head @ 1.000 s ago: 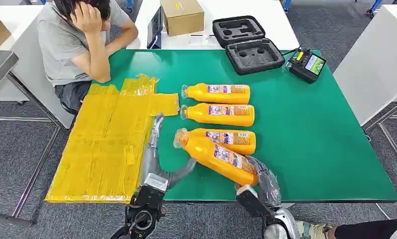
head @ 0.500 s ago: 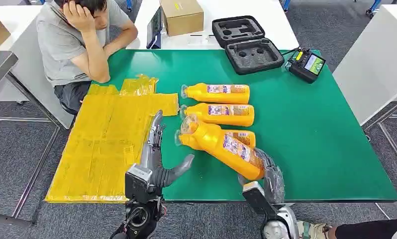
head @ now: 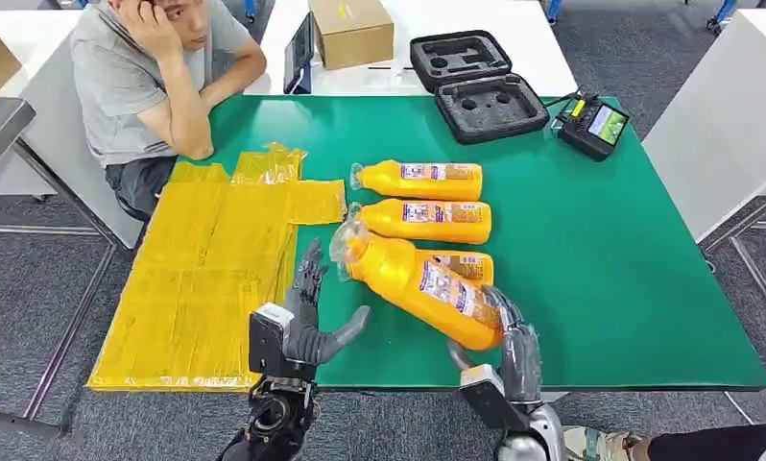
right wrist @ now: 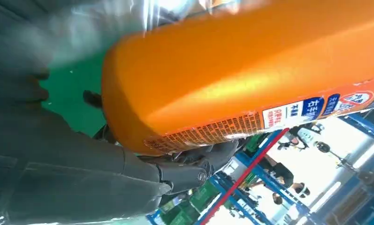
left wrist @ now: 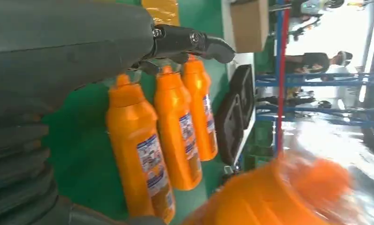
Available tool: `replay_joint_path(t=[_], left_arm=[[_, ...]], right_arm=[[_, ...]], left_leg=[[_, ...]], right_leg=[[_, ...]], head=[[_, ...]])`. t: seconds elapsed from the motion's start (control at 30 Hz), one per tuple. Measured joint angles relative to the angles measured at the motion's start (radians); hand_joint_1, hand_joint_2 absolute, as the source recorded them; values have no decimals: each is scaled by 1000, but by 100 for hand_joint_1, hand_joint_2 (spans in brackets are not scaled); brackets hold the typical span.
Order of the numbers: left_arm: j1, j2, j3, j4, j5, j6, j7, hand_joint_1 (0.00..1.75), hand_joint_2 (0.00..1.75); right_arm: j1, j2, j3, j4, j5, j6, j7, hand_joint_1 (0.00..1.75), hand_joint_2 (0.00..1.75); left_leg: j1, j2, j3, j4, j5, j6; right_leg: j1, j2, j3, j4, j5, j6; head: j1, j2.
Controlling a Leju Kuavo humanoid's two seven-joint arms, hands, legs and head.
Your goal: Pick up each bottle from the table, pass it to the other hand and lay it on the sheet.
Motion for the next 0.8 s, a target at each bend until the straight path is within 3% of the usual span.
replay_joint_path(t=[0.2, 0.4, 0.8], left_arm=[[-4, -3, 9, 24, 14, -25, 0, 0, 175], [-10, -4, 8, 43, 138, -153, 0, 0, 175], [-5, 0, -23, 15, 177, -203, 42, 0, 175]], right_arm=[[9, 0, 25, -14, -5, -15, 0, 175, 175], [4, -2, 44, -8, -27, -21, 0, 173, 175], [-8, -14, 54, 17, -44, -39, 0, 171, 175]], left_leg=[[0, 0, 0, 0, 0, 0], [0, 0, 0, 0, 0, 0], [0, 0, 0, 0, 0, 0]], right_leg=[[0, 0, 0, 0, 0, 0], [0, 0, 0, 0, 0, 0], [0, 0, 0, 0, 0, 0]], head=[[0, 0], [0, 0], [0, 0]])
